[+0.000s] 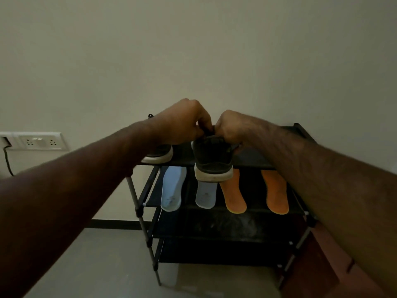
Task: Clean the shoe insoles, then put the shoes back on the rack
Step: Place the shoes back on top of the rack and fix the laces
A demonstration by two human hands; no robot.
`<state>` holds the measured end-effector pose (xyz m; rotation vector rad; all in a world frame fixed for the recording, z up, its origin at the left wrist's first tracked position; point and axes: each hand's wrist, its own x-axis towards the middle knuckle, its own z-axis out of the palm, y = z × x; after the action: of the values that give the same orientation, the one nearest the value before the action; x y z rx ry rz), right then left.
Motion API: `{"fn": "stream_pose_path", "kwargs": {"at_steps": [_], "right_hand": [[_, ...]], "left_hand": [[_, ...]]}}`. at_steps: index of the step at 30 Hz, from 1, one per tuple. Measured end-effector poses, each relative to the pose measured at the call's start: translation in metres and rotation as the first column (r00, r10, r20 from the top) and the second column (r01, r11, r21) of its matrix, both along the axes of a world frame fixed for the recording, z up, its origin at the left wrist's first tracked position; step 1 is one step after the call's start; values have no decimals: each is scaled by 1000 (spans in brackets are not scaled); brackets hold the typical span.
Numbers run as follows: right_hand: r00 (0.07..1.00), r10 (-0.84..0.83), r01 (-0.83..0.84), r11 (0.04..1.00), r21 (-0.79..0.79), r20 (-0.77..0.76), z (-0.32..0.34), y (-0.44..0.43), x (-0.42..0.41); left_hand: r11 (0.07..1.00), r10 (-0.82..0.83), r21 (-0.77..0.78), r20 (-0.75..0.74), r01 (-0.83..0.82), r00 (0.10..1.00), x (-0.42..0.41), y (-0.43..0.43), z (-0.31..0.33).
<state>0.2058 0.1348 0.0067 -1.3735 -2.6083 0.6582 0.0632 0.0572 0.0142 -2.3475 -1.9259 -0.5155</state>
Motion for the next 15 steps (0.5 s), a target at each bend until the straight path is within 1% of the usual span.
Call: {"fn": "stream_pose_path", "kwargs": {"at_steps": [1, 2, 4, 7, 9, 11, 13, 14, 15], "right_hand": [[999, 36, -36, 999, -12, 18, 2, -1, 2], [997, 68, -67, 997, -33, 28, 4, -2, 4], [995, 99, -97, 990, -107, 20, 10, -4, 9], [989, 36, -78, 952, -296, -143, 15, -3, 21], [956, -65, -40, 937, -347, -286, 13, -2, 29], [919, -131, 22, 959, -283, -372, 8, -1, 32], [922, -146, 88, 981, -173, -357, -1, 1, 27], [924, -161, 115, 982, -150, -347, -6, 0, 23], [918, -185, 139, 979, -151, -350, -10, -1, 19]], "left_hand": [[998, 9, -56, -50, -12, 999, 2, -2, 1], [993, 19, -111, -68, -27, 998, 4, -3, 4], [970, 45, -236, -44, -54, 998, 8, -3, 12], [897, 97, -429, -46, -107, 994, 13, -1, 17], [873, 98, -474, -69, -119, 993, 16, 0, 13], [899, 100, -419, -81, -125, 992, 17, 1, 8], [944, 124, -293, -103, -149, 987, 21, 4, 2], [960, 144, -228, -98, -164, 985, 23, 4, -2], [972, 162, -165, -58, -170, 985, 24, 6, -7]]}}
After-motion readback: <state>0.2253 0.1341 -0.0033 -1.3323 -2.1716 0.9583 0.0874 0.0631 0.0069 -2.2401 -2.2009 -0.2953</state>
